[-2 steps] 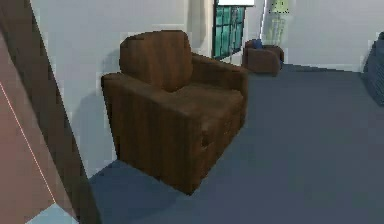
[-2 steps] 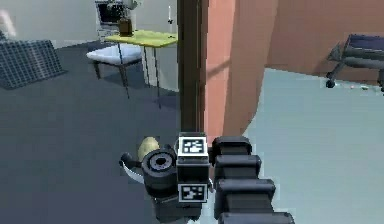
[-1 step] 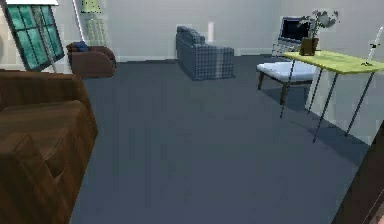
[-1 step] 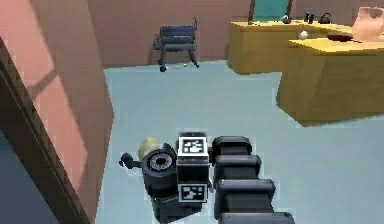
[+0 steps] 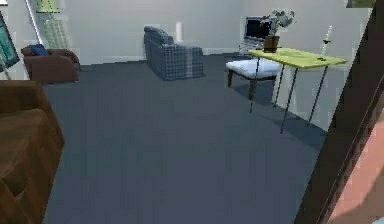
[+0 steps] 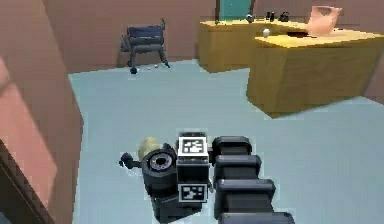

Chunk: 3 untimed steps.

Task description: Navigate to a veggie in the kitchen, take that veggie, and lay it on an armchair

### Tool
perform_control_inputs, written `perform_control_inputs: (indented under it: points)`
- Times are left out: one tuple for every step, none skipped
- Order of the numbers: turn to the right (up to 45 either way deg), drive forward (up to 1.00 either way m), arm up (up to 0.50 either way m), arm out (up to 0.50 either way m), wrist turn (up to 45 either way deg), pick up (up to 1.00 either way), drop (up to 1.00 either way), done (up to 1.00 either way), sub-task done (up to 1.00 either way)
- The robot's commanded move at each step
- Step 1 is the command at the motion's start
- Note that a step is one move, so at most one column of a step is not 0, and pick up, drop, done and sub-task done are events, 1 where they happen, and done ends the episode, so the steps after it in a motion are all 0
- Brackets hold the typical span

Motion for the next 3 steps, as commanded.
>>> perform_control_inputs:
  points:
    - [0.0, 1.00, 0.00, 0.00, 0.0, 0.00, 0.00, 0.00, 0.00]
    - [0.0, 1.00, 0.00, 0.00, 0.0, 0.00, 0.00, 0.00, 0.00]
    - [3.0, 0.00, 0.00, 0.00, 0.0, 0.00, 0.00, 0.00, 0.00]
